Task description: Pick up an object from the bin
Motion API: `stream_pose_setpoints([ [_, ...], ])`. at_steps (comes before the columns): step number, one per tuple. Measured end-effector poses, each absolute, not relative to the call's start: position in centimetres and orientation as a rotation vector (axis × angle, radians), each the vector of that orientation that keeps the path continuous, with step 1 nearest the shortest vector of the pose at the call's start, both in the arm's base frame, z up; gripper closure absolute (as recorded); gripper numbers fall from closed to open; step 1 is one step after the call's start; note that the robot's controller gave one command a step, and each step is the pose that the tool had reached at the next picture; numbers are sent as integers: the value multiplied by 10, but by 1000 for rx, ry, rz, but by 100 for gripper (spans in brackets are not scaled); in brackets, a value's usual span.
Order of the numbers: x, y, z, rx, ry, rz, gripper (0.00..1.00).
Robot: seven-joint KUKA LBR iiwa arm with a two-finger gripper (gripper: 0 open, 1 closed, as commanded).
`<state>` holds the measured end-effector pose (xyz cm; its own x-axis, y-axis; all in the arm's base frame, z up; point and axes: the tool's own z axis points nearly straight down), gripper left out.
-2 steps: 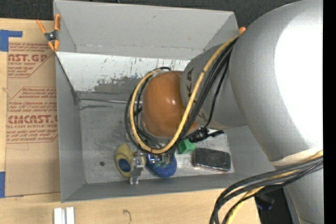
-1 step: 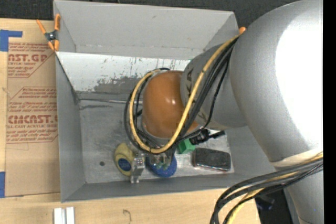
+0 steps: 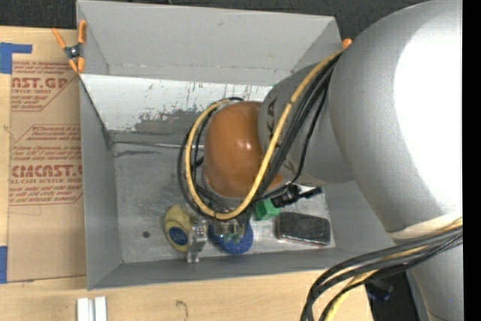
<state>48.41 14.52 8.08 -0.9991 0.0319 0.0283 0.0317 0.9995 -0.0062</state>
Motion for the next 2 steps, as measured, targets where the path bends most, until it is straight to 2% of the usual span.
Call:
stream_pose_setpoints([
  [2,482,145,84,-49,-3118,7,100],
])
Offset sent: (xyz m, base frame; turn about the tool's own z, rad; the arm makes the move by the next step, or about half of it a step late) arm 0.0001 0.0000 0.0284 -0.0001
